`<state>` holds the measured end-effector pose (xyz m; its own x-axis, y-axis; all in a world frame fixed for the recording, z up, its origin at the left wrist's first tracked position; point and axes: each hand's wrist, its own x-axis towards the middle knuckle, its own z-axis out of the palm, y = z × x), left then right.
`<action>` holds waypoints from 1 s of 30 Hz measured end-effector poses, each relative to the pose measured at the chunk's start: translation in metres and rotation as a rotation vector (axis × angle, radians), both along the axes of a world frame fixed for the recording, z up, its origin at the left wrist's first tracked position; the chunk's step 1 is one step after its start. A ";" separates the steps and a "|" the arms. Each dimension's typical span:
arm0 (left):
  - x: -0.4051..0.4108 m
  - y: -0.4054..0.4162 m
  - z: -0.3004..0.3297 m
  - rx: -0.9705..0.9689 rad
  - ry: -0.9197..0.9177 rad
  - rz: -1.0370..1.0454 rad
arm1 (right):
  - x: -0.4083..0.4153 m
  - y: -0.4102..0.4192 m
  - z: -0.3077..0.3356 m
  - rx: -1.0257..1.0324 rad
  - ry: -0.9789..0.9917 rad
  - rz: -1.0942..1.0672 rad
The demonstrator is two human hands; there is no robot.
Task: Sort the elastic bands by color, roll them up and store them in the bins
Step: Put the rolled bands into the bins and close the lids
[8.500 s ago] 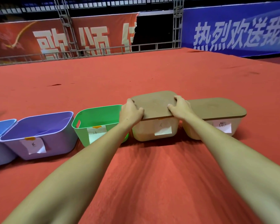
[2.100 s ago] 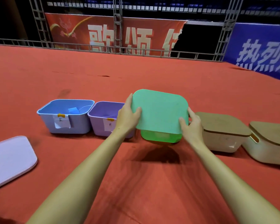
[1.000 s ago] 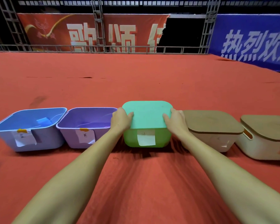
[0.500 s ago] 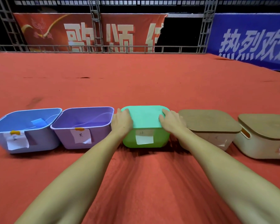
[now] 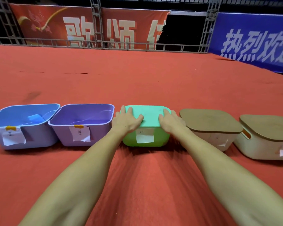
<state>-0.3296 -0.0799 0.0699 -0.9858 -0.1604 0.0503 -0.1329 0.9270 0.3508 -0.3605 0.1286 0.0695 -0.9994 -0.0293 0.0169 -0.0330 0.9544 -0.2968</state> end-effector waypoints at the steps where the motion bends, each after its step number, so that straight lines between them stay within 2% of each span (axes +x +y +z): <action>1: 0.001 0.000 -0.001 -0.004 0.008 -0.002 | 0.000 0.000 0.001 0.012 0.004 0.000; 3: 0.001 0.000 -0.004 -0.009 0.028 0.008 | 0.002 -0.003 0.002 0.073 0.053 0.010; 6: 0.002 -0.001 -0.007 -0.011 0.047 0.018 | 0.005 -0.008 0.000 0.210 0.252 0.078; 9: 0.000 0.000 -0.010 -0.014 0.084 0.010 | 0.008 -0.006 -0.009 0.089 0.355 0.148; 12: 0.001 0.002 -0.014 -0.069 0.199 0.044 | 0.008 -0.002 -0.009 0.029 0.331 0.126; 15: 0.015 0.015 -0.014 -0.291 0.375 0.091 | 0.006 -0.001 -0.003 0.118 0.324 0.101; 19: 0.033 0.016 -0.007 -0.352 0.339 0.061 | 0.012 -0.001 0.010 0.182 0.267 0.125; 23: 0.047 -0.002 0.001 -0.207 0.386 -0.049 | 0.032 -0.004 0.022 0.125 0.165 0.160; 27: 0.083 -0.023 0.014 -0.015 0.433 -0.075 | 0.066 -0.012 0.022 0.036 0.260 0.187; 30: 0.118 -0.037 0.025 0.076 0.471 -0.120 | 0.094 -0.027 0.022 -0.124 0.354 0.247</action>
<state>-0.2115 -0.1173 0.0946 -0.8704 -0.0680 0.4876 0.1621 0.8956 0.4143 -0.2670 0.1018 0.0913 -0.8947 -0.2427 0.3750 -0.3758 0.8628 -0.3381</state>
